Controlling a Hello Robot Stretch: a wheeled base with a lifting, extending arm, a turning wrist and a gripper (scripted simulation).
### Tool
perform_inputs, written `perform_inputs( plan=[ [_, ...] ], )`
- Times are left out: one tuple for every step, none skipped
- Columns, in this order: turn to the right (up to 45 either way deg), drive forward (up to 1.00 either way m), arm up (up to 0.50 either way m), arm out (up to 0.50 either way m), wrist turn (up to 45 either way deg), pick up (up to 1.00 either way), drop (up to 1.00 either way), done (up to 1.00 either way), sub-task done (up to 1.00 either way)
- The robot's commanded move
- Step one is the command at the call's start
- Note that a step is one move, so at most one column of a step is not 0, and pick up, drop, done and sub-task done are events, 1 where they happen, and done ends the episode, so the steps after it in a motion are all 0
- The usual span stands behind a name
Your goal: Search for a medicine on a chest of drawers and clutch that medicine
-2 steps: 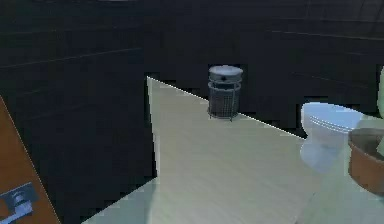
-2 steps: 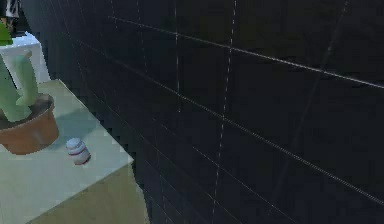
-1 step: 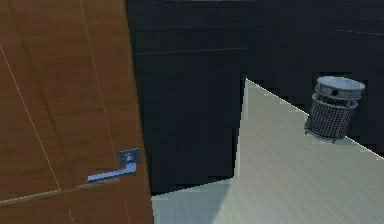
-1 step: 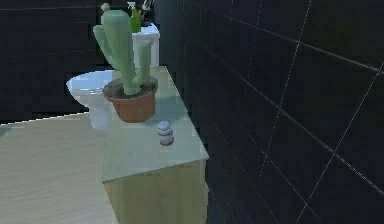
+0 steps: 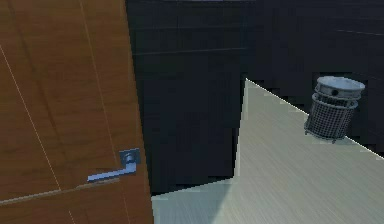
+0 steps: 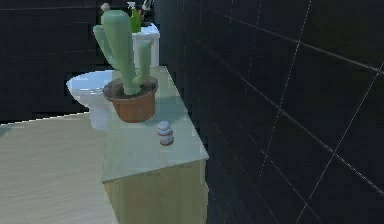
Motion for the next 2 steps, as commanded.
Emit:
perform_inputs(
  plan=[
    [0.0,0.0,0.36,0.0,0.0,0.0,0.0,0.0,0.0],
    [0.0,0.0,0.0,0.46,0.0,0.0,0.0,0.0,0.0]
  ],
)
